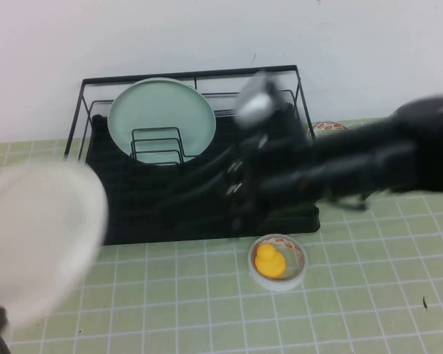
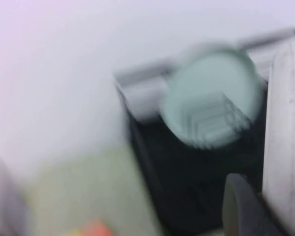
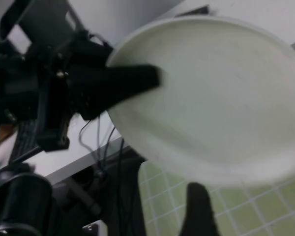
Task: Place plate on rack
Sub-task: Place the plate on the rack
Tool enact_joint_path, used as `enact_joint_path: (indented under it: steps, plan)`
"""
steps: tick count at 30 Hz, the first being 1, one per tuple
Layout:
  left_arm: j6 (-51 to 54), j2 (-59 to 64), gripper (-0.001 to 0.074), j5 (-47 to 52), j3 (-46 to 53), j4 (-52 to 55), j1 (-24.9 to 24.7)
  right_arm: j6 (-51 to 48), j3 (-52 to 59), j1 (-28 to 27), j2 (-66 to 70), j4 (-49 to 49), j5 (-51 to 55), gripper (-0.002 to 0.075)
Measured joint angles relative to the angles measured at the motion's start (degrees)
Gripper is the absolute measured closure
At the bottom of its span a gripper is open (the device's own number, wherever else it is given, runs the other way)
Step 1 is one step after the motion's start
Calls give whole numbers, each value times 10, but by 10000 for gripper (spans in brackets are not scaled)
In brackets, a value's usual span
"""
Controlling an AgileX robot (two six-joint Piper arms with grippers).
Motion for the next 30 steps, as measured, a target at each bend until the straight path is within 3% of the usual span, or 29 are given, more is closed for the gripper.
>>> enact_joint_path:
  steps: [2,5,8,16,22,30]
  plan:
    - [81,1,633,-41,-15,-17,-9,28,-2,-20,-26,-36,2,325]
    - [206,16,633,-67,-42,-25,-23,71,-4,-42,-60,-129,5,546]
    - [286,53,633,-69,-72,-30,-50,126,-4,-49,-84,-241,15,669]
    - [426,238,633,-71,-174,-32,-138,300,-4,-49,-104,-522,38,718]
    - [459,408,633,-64,-291,-35,-146,417,-4,-49,-108,-691,51,720]
    - [581,567,633,83,-476,-66,-146,472,14,-49,-122,-780,56,720]
